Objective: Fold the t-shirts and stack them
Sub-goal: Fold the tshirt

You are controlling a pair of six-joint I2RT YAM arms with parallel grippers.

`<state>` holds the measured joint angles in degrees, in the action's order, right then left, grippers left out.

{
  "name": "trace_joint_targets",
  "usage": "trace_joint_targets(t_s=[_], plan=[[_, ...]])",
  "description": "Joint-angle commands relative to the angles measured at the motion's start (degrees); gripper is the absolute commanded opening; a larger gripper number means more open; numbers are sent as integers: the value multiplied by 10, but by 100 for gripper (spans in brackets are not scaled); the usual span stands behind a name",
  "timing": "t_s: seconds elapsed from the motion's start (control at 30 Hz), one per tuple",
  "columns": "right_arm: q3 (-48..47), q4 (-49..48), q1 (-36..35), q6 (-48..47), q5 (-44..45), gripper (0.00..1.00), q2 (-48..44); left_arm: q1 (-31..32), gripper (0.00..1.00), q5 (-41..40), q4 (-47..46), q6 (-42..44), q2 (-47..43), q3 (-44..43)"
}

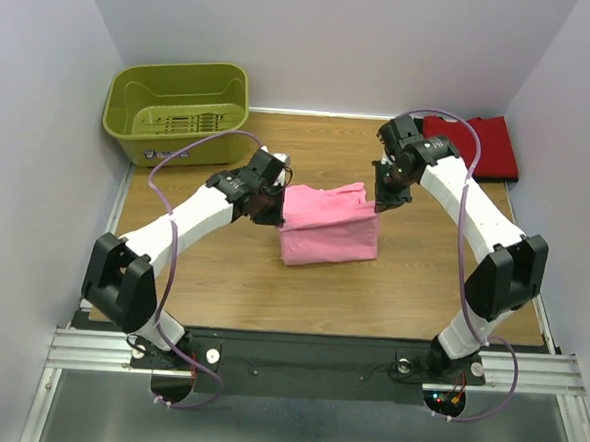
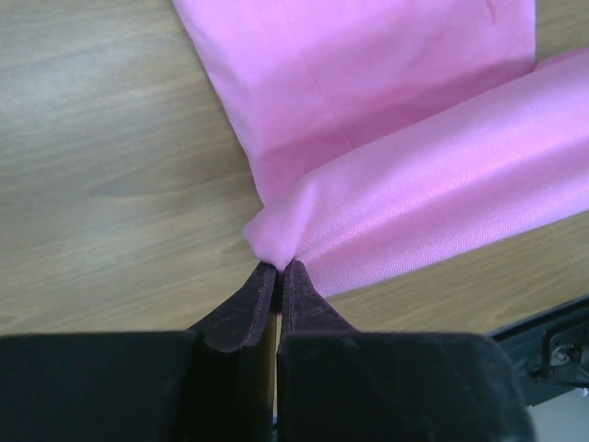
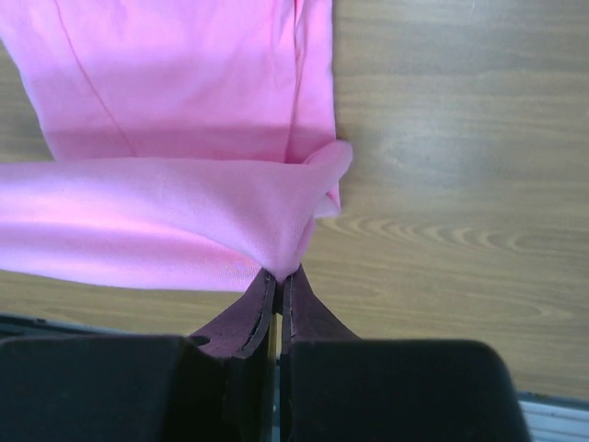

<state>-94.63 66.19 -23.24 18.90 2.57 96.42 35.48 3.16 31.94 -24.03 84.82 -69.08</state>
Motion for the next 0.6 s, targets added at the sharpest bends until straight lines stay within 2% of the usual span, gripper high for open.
trace_joint_targets(t_s=[0.0, 0.27, 0.57], plan=[[-33, -43, 25, -26, 5, 0, 26, -36, 0, -1, -7, 46, 30, -47], [-47, -83, 64, -43, -22, 1, 99, -92, 0, 37, -42, 72, 133, -72], [-78, -129, 85, -45, -71, 0, 197, -111, 0, 54, -79, 88, 205, -109]])
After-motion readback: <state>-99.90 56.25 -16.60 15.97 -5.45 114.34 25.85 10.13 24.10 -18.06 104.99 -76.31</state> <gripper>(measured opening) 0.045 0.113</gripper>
